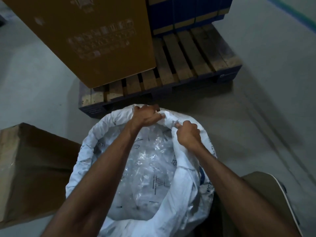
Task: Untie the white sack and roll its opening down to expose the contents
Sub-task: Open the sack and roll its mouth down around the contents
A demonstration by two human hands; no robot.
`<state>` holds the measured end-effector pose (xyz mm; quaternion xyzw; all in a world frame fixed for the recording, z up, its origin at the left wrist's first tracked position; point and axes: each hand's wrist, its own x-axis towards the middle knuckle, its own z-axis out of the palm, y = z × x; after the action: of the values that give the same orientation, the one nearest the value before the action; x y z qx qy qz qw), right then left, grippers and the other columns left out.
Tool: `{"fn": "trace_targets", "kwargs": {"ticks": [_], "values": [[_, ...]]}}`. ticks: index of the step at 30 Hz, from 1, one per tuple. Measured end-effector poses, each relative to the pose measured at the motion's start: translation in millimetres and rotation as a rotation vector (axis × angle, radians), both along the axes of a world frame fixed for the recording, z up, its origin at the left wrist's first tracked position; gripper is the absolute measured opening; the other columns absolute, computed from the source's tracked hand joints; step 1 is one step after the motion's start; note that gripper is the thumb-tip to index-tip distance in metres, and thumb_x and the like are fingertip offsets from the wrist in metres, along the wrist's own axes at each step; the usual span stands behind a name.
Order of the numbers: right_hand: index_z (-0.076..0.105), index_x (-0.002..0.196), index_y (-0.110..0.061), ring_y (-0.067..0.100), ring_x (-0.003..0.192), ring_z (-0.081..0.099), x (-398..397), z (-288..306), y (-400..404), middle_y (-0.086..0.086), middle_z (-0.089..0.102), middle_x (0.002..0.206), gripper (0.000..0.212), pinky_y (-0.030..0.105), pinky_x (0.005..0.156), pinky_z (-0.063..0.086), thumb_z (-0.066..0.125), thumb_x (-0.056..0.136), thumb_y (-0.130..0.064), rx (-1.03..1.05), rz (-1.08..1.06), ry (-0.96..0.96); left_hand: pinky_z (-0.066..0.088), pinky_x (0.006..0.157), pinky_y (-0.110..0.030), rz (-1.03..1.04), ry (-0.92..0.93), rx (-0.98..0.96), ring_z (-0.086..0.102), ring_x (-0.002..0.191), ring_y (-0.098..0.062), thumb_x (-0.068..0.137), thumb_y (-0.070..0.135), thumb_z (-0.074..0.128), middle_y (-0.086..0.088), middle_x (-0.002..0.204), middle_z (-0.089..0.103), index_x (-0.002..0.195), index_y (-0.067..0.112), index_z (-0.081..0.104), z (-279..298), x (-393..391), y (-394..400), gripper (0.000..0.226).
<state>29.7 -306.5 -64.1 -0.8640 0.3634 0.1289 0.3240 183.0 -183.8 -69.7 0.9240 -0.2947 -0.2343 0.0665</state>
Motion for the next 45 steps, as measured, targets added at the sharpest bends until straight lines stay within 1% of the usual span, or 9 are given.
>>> {"fn": "trace_targets", "kwargs": {"ticks": [4, 9, 16, 19, 23, 28, 35, 38, 45], "values": [[0.065, 0.126, -0.007, 0.035, 0.108, 0.065, 10, -13, -15, 0.015, 0.068, 0.122, 0.045, 0.032, 0.082, 0.048, 0.055, 0.102, -0.043, 0.408, -0.313, -0.106, 0.013, 0.119, -0.056, -0.115, -0.030, -0.278, 0.043, 0.137, -0.020, 0.100, 0.058, 0.024, 0.001, 0.144, 0.055, 0.134, 0.029, 0.061, -4, -28, 2, 0.058], [0.063, 0.130, -0.008, 0.031, 0.103, 0.069, 8, -38, -35, 0.014, 0.072, 0.116, 0.051, 0.046, 0.101, 0.052, 0.048, 0.104, -0.049, 0.776, -0.361, -0.086, 0.024, 0.111, -0.051, -0.090, -0.187, -0.125, 0.062, 0.112, -0.020, 0.100, 0.043, 0.031, -0.002, 0.120, 0.073, 0.106, 0.020, 0.074, -13, -57, -31, 0.049], [0.041, 0.145, 0.002, 0.047, 0.134, 0.048, -44, 5, -11, 0.028, 0.043, 0.150, 0.082, 0.049, 0.105, 0.044, 0.045, 0.099, -0.065, 0.134, -0.191, -0.069, 0.029, 0.108, -0.054, 0.069, -0.133, -0.051, 0.050, 0.067, -0.011, 0.084, 0.039, 0.047, 0.002, 0.067, 0.059, 0.063, 0.020, 0.055, 6, -54, -60, 0.030], [0.057, 0.131, 0.000, 0.043, 0.123, 0.059, -58, 3, -1, 0.025, 0.059, 0.136, 0.061, 0.042, 0.097, 0.048, 0.054, 0.101, -0.053, 0.226, -0.284, -0.095, 0.041, 0.105, -0.054, 0.092, -0.113, -0.088, 0.053, 0.069, -0.014, 0.090, 0.038, 0.048, 0.001, 0.070, 0.060, 0.066, 0.019, 0.057, 10, -54, -53, 0.032], [0.062, 0.123, 0.001, 0.034, 0.116, 0.064, -50, 2, -8, 0.018, 0.067, 0.124, 0.046, 0.034, 0.091, 0.048, 0.058, 0.103, -0.040, 0.478, -0.489, -0.201, 0.042, 0.105, -0.044, 0.151, -0.218, -0.294, 0.050, 0.122, -0.029, 0.097, 0.030, 0.060, -0.011, 0.126, 0.058, 0.120, 0.015, 0.060, 20, -88, -26, 0.028], [0.049, 0.146, 0.000, 0.038, 0.133, 0.055, -62, -1, -22, 0.021, 0.054, 0.148, 0.044, 0.033, 0.074, 0.053, 0.043, 0.109, -0.025, 1.008, -0.459, -0.242, 0.056, 0.086, -0.039, 0.406, 0.253, -0.523, 0.064, 0.098, -0.016, 0.086, 0.060, 0.068, 0.000, 0.114, 0.065, 0.119, 0.022, 0.061, 41, -188, 9, 0.051], [0.056, 0.143, -0.012, 0.032, 0.127, 0.057, -85, 2, -23, 0.008, 0.058, 0.141, 0.083, 0.043, 0.111, 0.044, 0.039, 0.094, -0.077, 0.678, -0.391, -0.256, 0.046, 0.056, -0.025, 0.354, 0.158, -0.576, 0.055, 0.059, -0.003, 0.067, 0.032, 0.088, -0.001, 0.069, 0.067, 0.076, 0.012, 0.074, 35, -242, 6, 0.026], [0.064, 0.134, -0.011, 0.032, 0.121, 0.064, -117, -13, -10, 0.011, 0.067, 0.133, 0.117, 0.042, 0.106, 0.049, 0.050, 0.059, -0.100, 0.490, -0.463, -0.188, 0.040, 0.053, -0.025, 0.331, 0.059, -0.682, 0.048, 0.049, -0.003, 0.070, 0.021, 0.079, 0.006, 0.055, 0.057, 0.063, 0.012, 0.066, 29, -260, -6, 0.017], [0.060, 0.132, 0.004, 0.039, 0.107, 0.070, -139, -17, -2, 0.021, 0.068, 0.126, 0.065, 0.045, 0.084, 0.061, 0.072, 0.089, -0.044, 0.598, -0.601, -0.257, 0.055, 0.075, -0.034, 0.293, -0.001, -0.737, 0.063, 0.084, -0.013, 0.077, 0.034, 0.079, 0.001, 0.095, 0.069, 0.103, 0.016, 0.071, 19, -297, 20, 0.033]]}}
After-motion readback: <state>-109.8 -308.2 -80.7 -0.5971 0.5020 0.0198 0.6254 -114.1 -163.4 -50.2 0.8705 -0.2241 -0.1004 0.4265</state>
